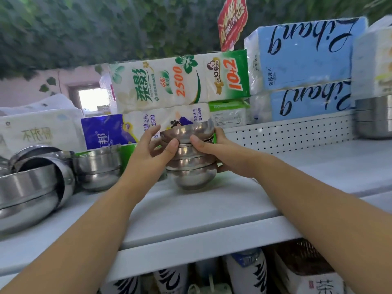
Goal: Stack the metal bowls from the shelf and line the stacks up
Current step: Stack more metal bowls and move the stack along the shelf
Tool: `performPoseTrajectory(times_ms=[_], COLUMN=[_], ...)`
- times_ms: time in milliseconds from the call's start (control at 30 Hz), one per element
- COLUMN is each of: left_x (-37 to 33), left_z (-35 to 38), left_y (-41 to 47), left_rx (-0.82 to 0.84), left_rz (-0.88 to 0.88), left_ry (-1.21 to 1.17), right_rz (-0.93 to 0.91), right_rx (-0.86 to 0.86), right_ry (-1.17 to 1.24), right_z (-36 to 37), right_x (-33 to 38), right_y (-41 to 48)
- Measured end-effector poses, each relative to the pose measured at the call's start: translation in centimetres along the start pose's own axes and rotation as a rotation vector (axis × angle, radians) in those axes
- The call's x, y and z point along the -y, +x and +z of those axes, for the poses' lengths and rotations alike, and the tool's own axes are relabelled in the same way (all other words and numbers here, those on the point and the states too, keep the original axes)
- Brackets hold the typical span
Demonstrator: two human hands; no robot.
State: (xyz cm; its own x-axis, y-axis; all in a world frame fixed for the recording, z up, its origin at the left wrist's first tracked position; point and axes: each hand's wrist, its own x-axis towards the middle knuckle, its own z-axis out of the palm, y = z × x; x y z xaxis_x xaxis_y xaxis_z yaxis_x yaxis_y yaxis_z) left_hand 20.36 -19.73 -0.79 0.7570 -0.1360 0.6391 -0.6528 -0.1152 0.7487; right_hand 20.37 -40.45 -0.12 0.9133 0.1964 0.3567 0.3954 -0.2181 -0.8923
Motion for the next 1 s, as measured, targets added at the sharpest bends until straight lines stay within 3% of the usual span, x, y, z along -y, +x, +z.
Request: performPoseTrajectory(times_ms=[300, 1000], left_x=[-0.22, -0.55], left_z=[-0.11, 0.33], left_y=[0.01, -0.80], left_rx=[-0.068, -0.083], left_rz=[-0.066, 0.008], left_ry=[0.050, 0.098], right_rz=[-0.040, 0.015], right_rx=[-0.077, -0.013], right_ry=[0.107, 0.100], right_z=[-0.50, -0.62], right_x=[0.71, 0.47], right_y=[0.22, 0.23])
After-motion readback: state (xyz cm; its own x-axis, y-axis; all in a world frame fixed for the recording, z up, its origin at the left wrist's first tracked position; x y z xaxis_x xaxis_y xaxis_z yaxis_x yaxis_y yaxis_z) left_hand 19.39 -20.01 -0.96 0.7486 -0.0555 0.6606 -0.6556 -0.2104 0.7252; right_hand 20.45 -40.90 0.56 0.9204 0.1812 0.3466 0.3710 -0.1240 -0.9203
